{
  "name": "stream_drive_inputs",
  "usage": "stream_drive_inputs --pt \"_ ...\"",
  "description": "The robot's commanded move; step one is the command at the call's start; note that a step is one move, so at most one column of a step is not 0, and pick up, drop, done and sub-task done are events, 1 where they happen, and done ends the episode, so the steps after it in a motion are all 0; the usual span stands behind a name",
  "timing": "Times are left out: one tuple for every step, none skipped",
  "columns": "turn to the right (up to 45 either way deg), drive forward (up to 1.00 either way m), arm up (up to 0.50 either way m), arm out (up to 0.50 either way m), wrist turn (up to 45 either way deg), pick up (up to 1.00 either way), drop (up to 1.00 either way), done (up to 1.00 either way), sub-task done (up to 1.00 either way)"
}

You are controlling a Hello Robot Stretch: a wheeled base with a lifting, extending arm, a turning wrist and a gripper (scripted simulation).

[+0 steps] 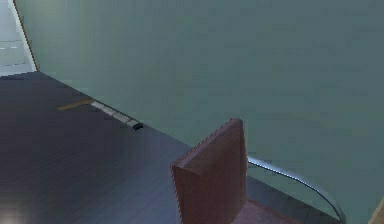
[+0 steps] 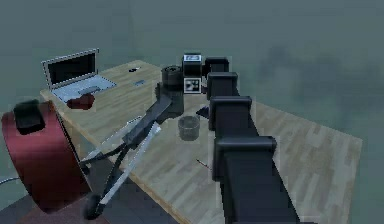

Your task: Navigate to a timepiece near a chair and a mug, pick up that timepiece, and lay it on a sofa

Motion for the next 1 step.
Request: stream_drive_inputs --pt "0.0 0.0 0.0 -0.24 0.0 0.0 0.0 0.0 0.0"
